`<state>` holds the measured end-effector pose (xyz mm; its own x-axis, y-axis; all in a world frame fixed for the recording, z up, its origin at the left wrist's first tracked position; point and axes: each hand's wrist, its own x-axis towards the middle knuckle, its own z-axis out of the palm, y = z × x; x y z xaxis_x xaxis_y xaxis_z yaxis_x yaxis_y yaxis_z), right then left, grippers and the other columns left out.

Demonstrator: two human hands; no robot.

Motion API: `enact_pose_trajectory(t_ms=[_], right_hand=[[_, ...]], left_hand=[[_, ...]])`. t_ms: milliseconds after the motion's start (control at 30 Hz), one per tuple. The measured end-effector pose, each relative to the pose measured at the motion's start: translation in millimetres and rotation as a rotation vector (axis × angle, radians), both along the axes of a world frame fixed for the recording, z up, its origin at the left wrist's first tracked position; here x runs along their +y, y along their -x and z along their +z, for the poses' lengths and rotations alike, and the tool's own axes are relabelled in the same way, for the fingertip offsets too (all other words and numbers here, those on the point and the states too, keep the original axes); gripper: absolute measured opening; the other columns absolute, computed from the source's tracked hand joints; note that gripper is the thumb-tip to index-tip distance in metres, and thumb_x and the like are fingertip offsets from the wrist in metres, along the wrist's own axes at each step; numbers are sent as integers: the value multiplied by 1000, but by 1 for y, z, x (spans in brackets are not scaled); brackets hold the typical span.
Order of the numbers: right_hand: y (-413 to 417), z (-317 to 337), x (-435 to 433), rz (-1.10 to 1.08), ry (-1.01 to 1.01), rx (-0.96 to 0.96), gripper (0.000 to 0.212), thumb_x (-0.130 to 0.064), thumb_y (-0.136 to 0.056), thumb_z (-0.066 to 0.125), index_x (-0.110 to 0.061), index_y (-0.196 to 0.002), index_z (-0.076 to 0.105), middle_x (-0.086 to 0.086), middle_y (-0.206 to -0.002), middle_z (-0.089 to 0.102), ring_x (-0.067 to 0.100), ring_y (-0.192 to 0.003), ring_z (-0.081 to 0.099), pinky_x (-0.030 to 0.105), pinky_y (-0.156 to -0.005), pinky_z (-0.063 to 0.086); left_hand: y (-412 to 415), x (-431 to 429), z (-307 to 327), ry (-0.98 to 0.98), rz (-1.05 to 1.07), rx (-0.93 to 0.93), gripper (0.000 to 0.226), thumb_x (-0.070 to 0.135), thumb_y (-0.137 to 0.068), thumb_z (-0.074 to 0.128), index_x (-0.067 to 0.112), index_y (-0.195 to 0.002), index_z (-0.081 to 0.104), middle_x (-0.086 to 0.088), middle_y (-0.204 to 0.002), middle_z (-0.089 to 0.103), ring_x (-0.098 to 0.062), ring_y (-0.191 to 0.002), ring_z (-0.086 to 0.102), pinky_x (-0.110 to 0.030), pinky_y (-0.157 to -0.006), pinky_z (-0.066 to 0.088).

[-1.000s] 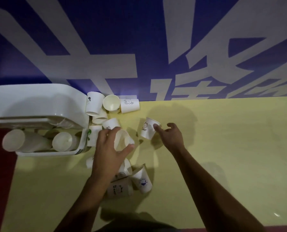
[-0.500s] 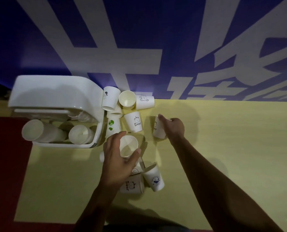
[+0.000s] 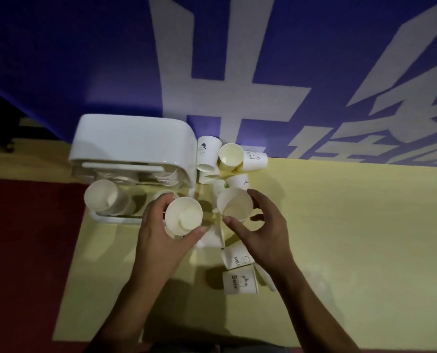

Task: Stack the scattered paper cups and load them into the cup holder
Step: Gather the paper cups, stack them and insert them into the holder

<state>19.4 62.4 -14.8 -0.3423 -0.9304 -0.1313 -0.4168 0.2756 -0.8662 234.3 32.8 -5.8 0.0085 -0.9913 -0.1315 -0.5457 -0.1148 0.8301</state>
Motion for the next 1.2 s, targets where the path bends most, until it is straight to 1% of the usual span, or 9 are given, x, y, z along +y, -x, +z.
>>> enact_pose_trajectory(t_ms=[67,233,333,467,600,700,900,1100,1200], right_hand=[[-24,3,-2,-7,36,-28,66,-46,-76,88,-31,-133,59,-21,-120,65,6,-111,61,35,-83,57],[-66,2,-8,-49,39,-53,65,-44,-76,87,-29,-133,61,-16,-119,67,7,-111,63,36,-83,58],[-78,2,-9,-70,49,-77,64,-42,-75,87,-27,-132,62,-15,-121,68,8,-115,62,26,-82,56],[-83,4,-10,-108,65,-94,65,-48,-72,83,-25,-130,64,-15,-119,69,7,-113,63,16,-79,53],[-83,3,-10,-128,34,-88,63,-43,-75,88,-29,-131,63,-15,-119,68,6,-110,63,15,-79,52],[-83,4,-11,-144,24,-86,60,-41,-74,88,-34,-127,62,-16,-118,68,5,-108,63,15,-80,52],[-86,5,-13,-123,27,-82,58,-49,-70,85,-50,-121,56,-20,-116,67,4,-109,63,14,-80,52],[-101,6,-23,-73,85,-85,63,-40,-76,88,-27,-131,61,-18,-118,67,7,-113,63,25,-85,56],[-116,3,-30,-31,125,-97,62,-38,-76,89,-28,-130,61,-19,-120,67,12,-115,63,30,-86,56]], left_hand=[[-22,-3,0,7,6,-15,80,41,-65,93,33,-133,51,13,-129,57,-10,-116,52,-28,-91,47],[-61,-14,-3,69,15,-30,76,44,-70,90,28,-135,54,13,-128,59,-2,-115,52,0,-89,35],[-70,-28,-8,85,-24,-16,75,44,-73,88,30,-138,52,13,-133,59,-3,-122,53,-9,-96,41],[-69,-45,-21,58,-78,-52,77,40,-75,88,28,-142,52,8,-139,57,-4,-124,49,-2,-93,33],[-64,-59,-41,31,-210,-204,80,40,-75,86,25,-145,51,5,-143,58,-19,-127,53,-28,-99,44],[-61,-64,-56,-13,-283,-289,81,40,-75,86,24,-146,50,2,-143,59,-23,-128,55,-38,-102,49],[-54,-64,-71,-23,-307,-361,83,42,-77,85,28,-149,47,7,-147,57,-19,-129,56,-31,-98,47],[-51,-71,-72,-79,-296,-340,80,45,-71,89,33,-138,47,10,-132,64,-20,-116,64,-32,-83,55],[-60,-70,-68,-156,-297,-173,93,40,-71,90,34,-148,37,8,-134,62,-15,-120,61,-35,-89,54]])
